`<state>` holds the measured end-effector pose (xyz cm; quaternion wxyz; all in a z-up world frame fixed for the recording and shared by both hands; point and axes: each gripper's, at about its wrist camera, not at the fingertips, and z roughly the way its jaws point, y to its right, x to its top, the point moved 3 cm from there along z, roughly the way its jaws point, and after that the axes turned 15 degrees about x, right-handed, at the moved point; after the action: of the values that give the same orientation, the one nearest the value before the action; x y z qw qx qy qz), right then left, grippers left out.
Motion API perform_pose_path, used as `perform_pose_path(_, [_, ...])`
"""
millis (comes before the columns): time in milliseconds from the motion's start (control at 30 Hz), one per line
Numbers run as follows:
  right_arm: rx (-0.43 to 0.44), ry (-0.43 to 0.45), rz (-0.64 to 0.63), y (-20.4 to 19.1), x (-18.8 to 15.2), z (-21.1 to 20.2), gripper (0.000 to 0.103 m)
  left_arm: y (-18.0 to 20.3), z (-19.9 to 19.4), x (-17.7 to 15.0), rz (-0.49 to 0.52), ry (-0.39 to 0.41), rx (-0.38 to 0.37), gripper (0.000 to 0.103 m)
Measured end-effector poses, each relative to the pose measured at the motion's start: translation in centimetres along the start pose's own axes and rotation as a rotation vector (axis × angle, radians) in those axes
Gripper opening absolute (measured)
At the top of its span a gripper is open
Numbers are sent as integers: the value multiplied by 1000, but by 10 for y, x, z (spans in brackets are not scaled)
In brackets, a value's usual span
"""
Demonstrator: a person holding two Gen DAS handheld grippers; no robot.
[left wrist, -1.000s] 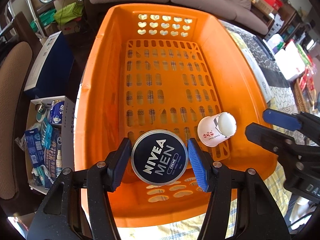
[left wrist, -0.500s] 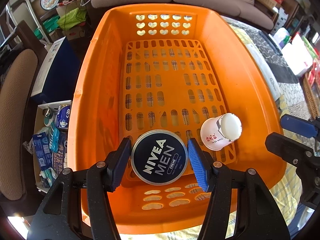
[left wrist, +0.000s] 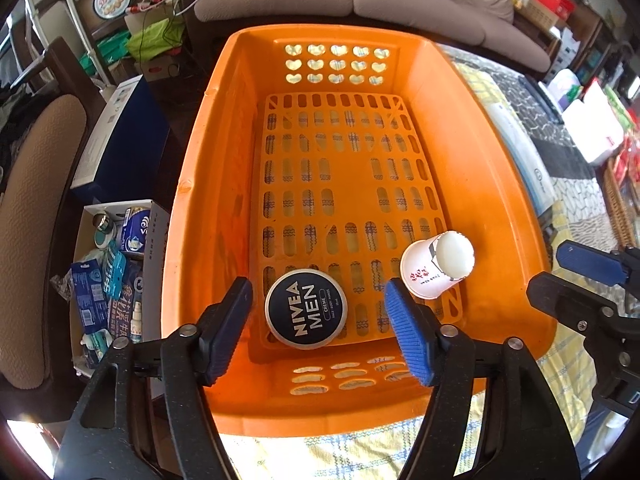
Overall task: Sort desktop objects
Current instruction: 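Lift both grippers up and away from the orange basket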
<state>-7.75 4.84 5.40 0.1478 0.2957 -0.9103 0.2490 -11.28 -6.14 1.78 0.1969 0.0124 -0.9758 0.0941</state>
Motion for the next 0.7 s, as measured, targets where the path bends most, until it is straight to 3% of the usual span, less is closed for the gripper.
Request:
perform_pose_path(200, [-4, 13, -2, -3, -3, -10, 55, -2, -14, -5, -6, 17, 3, 73])
perform_pose_path(433, [-5, 27, 9, -3, -10, -21, 73, -9, -29, -11, -32, 27, -31, 80])
perform_pose_path(533, [-1, 34, 21, -2, -13, -26, 82, -11, -36, -15, -42, 32, -48, 92])
perform_pose_path(700, [-14, 43, 29, 1, -19, -37, 82, -10, -49, -21, -38, 54, -41, 93])
